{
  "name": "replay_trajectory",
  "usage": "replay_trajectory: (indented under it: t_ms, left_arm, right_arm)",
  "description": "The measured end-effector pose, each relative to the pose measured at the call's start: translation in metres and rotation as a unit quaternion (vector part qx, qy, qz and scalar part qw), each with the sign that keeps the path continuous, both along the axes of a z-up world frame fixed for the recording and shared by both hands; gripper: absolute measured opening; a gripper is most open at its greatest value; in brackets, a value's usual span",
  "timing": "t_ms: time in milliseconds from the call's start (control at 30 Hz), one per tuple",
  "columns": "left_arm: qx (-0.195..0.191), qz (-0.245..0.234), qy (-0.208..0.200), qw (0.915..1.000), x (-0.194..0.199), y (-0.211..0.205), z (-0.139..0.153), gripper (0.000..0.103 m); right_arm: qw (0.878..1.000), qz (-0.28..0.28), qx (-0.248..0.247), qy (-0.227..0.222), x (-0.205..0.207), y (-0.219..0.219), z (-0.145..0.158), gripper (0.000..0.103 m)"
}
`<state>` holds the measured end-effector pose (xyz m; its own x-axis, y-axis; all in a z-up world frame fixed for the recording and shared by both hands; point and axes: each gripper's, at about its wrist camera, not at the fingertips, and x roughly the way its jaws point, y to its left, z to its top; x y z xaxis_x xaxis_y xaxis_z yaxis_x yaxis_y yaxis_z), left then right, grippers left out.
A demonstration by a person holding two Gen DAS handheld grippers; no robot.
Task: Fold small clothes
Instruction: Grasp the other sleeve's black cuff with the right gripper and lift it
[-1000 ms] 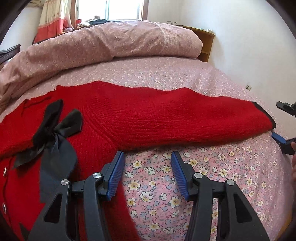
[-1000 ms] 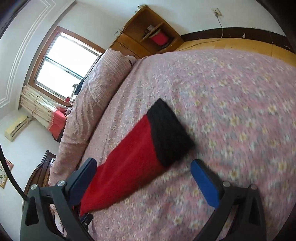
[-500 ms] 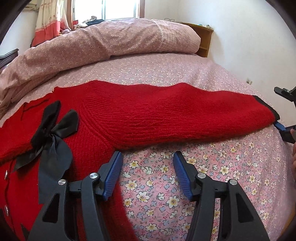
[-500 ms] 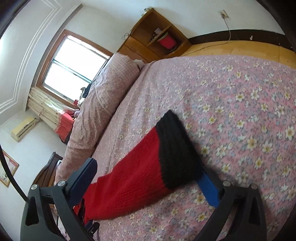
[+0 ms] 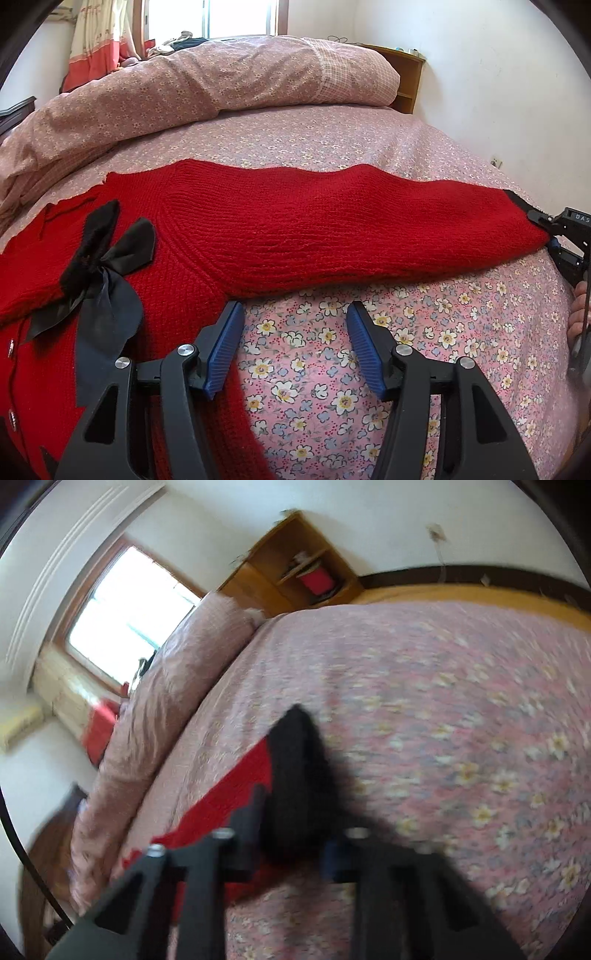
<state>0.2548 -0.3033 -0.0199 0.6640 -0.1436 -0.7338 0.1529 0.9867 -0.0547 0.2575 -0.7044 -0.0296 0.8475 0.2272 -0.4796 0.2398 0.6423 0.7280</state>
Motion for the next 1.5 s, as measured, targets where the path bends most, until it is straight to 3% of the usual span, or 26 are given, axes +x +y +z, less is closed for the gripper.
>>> replay_trajectory:
  t_ms: [133,300,467,567,700,867,933,1033,1233,1367,1500]
  left_arm:
    - [0.0,0.0,0.0,1.0,0.0,0.0,0.0,0.053]
    - [-0.001,-0.002,0.002,1.0,0.0,-0.001,0.001,0.053]
    - [-0.068,-0.034,0.014,0.997,-0.007,0.02,0.022,0.053]
    - [-0.082,-0.065,-0.001,0.9945,-0.017,0.05,0.053,0.053]
    - [-0.03,-0.067,-0.047,0.9962,-0.034,0.115,0.095,0.053]
    - [0.057,-0.002,-0.088,0.9945,-0.05,0.229,0.12,0.053]
    - [0.06,0.04,-0.079,0.9943,-0.049,0.274,0.122,0.053]
    - [0.032,0.081,-0.053,0.9948,-0.039,0.321,0.117,0.053]
    - [0.009,0.135,-0.019,0.9907,-0.03,0.374,0.101,0.053]
    - [0.022,0.146,-0.057,0.9874,-0.038,0.398,0.091,0.053]
    - [0.011,0.167,-0.012,0.9858,-0.027,0.418,0.075,0.053]
  right_arm:
    - [0.999,0.0,0.029,-0.018,-0.004,-0.007,-0.005,0.013]
    - [1.0,0.0,-0.018,0.009,0.001,0.006,0.01,0.012]
    - [0.998,0.009,-0.064,-0.009,0.015,0.038,0.054,0.012]
    - [0.991,0.043,-0.117,-0.046,0.021,0.082,0.094,0.012]
    - [0.971,0.088,-0.208,-0.075,0.024,0.159,0.142,0.012]
    - [0.938,0.144,-0.292,-0.119,0.027,0.283,0.191,0.012]
    - [0.93,0.152,-0.309,-0.13,0.028,0.326,0.208,0.012]
    - [0.922,0.169,-0.317,-0.145,0.034,0.398,0.229,0.012]
    - [0.922,0.188,-0.3,-0.157,0.041,0.5,0.218,0.012]
    - [0.92,0.208,-0.297,-0.147,0.041,0.563,0.188,0.012]
    - [0.911,0.251,-0.303,-0.126,0.048,0.611,0.151,0.012]
